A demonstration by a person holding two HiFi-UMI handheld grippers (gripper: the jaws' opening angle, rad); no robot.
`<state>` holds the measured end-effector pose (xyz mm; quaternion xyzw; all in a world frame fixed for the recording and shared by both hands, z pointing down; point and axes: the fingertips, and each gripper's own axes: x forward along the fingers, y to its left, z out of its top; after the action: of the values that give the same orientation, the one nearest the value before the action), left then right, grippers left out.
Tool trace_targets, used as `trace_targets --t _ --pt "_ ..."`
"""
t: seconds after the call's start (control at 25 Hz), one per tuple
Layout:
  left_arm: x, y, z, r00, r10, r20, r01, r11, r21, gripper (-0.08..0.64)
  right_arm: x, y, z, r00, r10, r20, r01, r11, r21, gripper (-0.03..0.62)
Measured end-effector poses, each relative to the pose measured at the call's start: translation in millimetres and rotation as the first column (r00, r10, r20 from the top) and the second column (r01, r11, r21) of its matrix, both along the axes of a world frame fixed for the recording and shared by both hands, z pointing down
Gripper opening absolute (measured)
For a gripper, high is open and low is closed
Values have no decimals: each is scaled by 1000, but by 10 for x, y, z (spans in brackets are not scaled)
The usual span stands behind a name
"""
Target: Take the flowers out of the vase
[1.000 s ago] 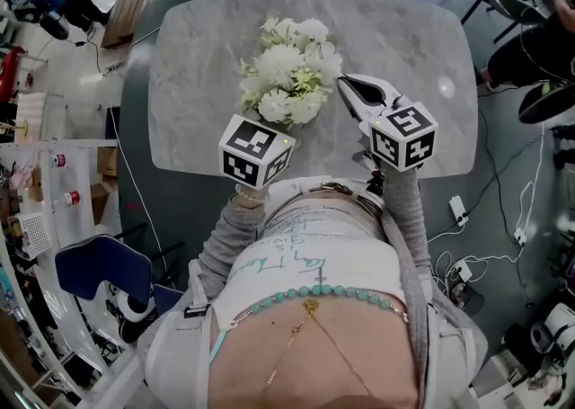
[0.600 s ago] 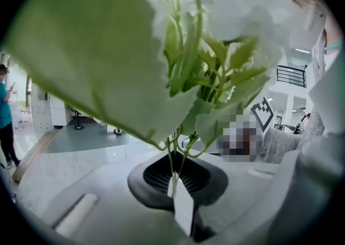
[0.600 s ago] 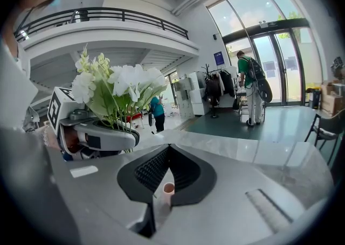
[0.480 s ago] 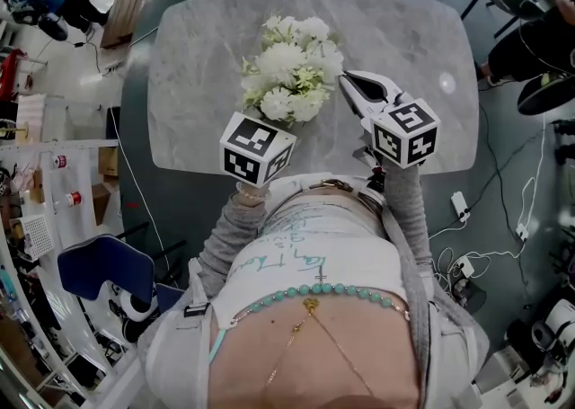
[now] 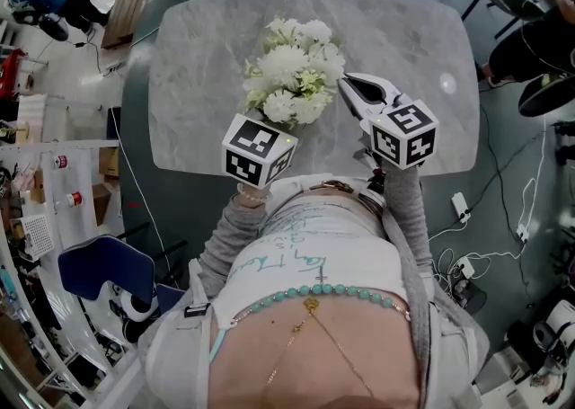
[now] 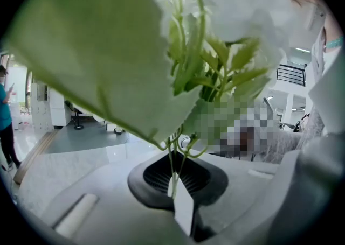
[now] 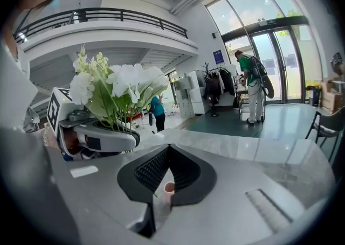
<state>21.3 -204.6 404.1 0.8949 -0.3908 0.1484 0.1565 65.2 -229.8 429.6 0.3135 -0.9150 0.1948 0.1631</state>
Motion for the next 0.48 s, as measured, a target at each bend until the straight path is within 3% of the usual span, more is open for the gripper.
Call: trace_targets --t 0.48 --pt "-25 6 25 1000 4 -11 -4 1000 -15 8 -27 6 12 1000 14 3 -14 1000 -23 26"
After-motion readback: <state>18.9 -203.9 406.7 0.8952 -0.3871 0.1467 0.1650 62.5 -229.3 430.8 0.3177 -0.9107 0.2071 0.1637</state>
